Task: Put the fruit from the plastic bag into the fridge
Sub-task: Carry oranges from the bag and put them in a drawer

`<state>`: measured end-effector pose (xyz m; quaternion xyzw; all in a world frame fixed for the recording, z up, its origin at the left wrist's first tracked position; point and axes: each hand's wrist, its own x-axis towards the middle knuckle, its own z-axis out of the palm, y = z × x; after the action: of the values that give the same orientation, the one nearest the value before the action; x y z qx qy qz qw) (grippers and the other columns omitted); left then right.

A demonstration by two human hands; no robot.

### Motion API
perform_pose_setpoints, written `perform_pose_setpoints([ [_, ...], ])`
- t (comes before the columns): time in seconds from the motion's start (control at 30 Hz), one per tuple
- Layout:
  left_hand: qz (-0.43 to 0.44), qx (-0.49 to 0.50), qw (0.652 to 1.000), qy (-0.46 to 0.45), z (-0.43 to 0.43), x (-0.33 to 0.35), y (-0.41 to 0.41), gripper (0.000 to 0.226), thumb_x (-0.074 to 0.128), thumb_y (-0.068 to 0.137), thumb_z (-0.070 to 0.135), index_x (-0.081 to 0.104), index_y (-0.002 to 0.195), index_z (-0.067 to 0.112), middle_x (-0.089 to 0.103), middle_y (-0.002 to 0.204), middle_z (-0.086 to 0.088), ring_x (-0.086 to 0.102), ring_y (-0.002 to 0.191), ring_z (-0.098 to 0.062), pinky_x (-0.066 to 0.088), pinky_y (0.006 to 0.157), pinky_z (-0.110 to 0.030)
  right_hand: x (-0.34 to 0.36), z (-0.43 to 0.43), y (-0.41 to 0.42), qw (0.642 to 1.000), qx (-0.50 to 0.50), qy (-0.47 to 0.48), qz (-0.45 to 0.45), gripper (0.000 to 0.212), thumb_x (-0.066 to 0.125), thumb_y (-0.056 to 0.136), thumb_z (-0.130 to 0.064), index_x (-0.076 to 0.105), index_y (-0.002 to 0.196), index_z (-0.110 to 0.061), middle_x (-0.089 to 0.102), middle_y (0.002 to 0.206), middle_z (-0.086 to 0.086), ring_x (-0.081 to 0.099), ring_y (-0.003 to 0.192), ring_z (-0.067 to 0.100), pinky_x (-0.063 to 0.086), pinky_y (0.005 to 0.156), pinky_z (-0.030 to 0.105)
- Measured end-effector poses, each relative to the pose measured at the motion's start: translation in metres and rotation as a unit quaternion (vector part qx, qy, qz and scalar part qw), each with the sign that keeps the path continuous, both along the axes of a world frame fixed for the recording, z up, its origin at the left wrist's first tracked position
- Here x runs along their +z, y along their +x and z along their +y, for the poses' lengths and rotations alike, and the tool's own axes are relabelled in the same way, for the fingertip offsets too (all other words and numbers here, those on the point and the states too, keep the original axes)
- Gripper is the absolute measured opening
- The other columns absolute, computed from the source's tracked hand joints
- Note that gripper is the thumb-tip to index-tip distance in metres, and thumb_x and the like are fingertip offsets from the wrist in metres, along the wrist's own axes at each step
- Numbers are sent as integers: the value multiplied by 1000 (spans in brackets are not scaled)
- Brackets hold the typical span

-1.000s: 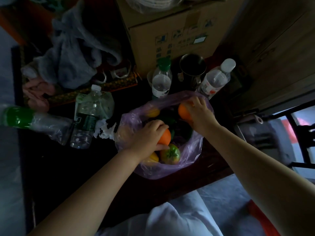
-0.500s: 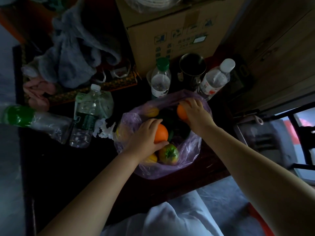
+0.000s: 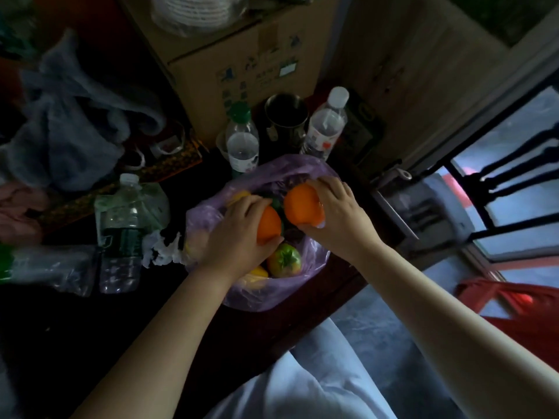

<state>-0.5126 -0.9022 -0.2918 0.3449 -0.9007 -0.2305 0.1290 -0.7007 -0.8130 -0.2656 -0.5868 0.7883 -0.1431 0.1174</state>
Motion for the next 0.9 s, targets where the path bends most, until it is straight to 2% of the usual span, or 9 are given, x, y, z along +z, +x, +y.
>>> perform_pose_setpoints([
  [0.1, 12, -13, 1000, 0, 8, 18, -5, 71, 72, 74, 44, 43, 133, 15, 46, 134, -3, 42, 125, -21, 41, 93, -33, 11, 23, 3, 999, -25, -37, -29, 85, 76, 72, -45, 35, 141, -17, 36, 146, 5, 35, 134, 25, 38, 103, 40],
  [0.17, 23, -24, 999, 5, 14, 31, -9, 71, 73, 74, 43, 42, 132, 15, 46, 134, -2, 41, 123, -19, 39, 87, -28, 19, 39, 5, 995, -52, -63, -61, 84, 77, 72, -42, 34, 140, -18, 37, 147, 3, 38, 132, 21, 37, 103, 34],
  [0.23, 38, -46, 998, 8, 20, 44, -14, 70, 72, 74, 42, 42, 130, 16, 46, 132, -1, 42, 121, -19, 38, 86, -28, 27, 56, 7, 991, -70, -86, -76, 81, 76, 72, -40, 35, 138, -17, 42, 143, 3, 43, 128, 21, 41, 101, 34],
  [0.3, 48, -73, 996, 10, 29, 56, -19, 68, 70, 75, 45, 42, 130, 18, 46, 132, 1, 43, 121, -18, 40, 87, -29, 35, 75, 9, 990, -78, -100, -54, 78, 72, 72, -44, 37, 137, -18, 43, 140, 2, 42, 127, 22, 42, 99, 36],
  [0.43, 71, -136, 988, -8, 55, 77, -32, 65, 62, 74, 57, 46, 127, 22, 45, 132, 6, 45, 119, -13, 41, 87, -27, 50, 120, 15, 985, -121, -124, 3, 76, 60, 69, -50, 41, 137, -23, 45, 134, 0, 40, 123, 20, 41, 93, 31],
  [0.53, 84, -189, 978, -6, 88, 91, -39, 65, 64, 73, 59, 46, 127, 28, 43, 129, 11, 47, 115, -9, 47, 83, -30, 61, 162, 23, 975, -159, -153, 2, 73, 64, 69, -45, 45, 135, -20, 46, 129, 5, 45, 117, 22, 40, 98, 29],
  [0.63, 84, -248, 965, -28, 128, 104, -41, 67, 67, 75, 57, 41, 131, 31, 43, 128, 10, 47, 113, -11, 45, 80, -29, 72, 215, 35, 964, -197, -177, -6, 73, 73, 70, -37, 44, 135, -20, 43, 130, 5, 49, 113, 18, 40, 93, 20],
  [0.77, 102, -332, 937, -28, 192, 119, -42, 70, 68, 74, 54, 41, 133, 28, 48, 129, 7, 47, 112, -12, 39, 78, -26, 84, 296, 66, 941, -271, -202, -12, 76, 69, 72, -39, 38, 138, -16, 41, 133, 4, 48, 117, 19, 43, 95, 26],
  [0.9, 109, -400, 910, -21, 263, 128, -30, 60, 58, 71, 58, 47, 122, 28, 52, 122, 10, 52, 108, -12, 46, 79, -30, 94, 376, 112, 906, -359, -225, 2, 74, 72, 71, -37, 41, 133, -10, 47, 131, 6, 49, 118, 22, 44, 95, 34],
])
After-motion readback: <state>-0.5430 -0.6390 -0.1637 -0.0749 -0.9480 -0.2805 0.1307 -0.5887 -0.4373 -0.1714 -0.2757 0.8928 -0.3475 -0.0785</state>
